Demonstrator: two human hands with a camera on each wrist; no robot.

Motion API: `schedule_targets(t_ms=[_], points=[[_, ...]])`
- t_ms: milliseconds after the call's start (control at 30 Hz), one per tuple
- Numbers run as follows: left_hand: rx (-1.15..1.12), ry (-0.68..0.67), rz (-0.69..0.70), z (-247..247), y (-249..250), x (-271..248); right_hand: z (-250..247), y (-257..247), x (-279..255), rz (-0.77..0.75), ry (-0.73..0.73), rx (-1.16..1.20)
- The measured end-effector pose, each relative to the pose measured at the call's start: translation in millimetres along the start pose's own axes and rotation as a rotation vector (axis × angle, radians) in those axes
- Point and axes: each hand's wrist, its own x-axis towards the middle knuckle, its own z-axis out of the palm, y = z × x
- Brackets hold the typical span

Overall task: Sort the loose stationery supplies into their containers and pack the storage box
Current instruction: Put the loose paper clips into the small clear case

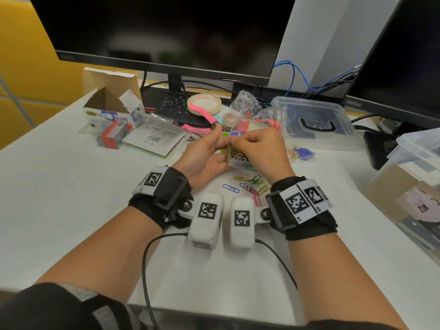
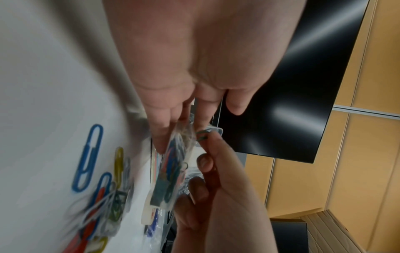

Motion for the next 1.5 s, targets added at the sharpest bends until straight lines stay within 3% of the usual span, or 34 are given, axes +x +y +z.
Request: schedule_targets(t_ms=[167,333,400,500,567,700,900,1033,1167,1333,1500], points=[[-0.027,0.005,0.006,-3,0,1,-1,0,-2,-0.02,0.044,-0.035],[-0.118,0.106,0.067,-1,4,0,-12,5,0,0.019,0.155,-0.018],[-0.133,0.162,0.127,-3,6,-1,-18,7,-2,0.055,0.041,-0.047],[-0.081,0.218,0.174,-6,7,0,-20,6,-8,0.121,-0.343,-0.214],[-0.049,0.231,0.179,-8,7,1,-16,5,-9,0.132,-0.497,-0.299],[-0.024,0.243,0.188,-8,6,1,-10,3,-9,0.127,-0.615,-0.337],[-0.033,0.256,0.203,-9,6,2,-12,-1,-12,0.037,-0.667,-0.28],[0.004,0.287,0.217,-11,4,3,-25,-8,-13,0.001,-0.534,-0.015],[0.029,0.286,0.218,-10,4,4,-30,-7,-10,0.065,-0.362,0.217],[-0.025,0.246,0.185,-7,4,4,-11,-2,-3,0.029,-0.094,0.157],[0.038,0.178,0.166,-3,2,2,1,1,4,0.059,-0.009,0.041]])
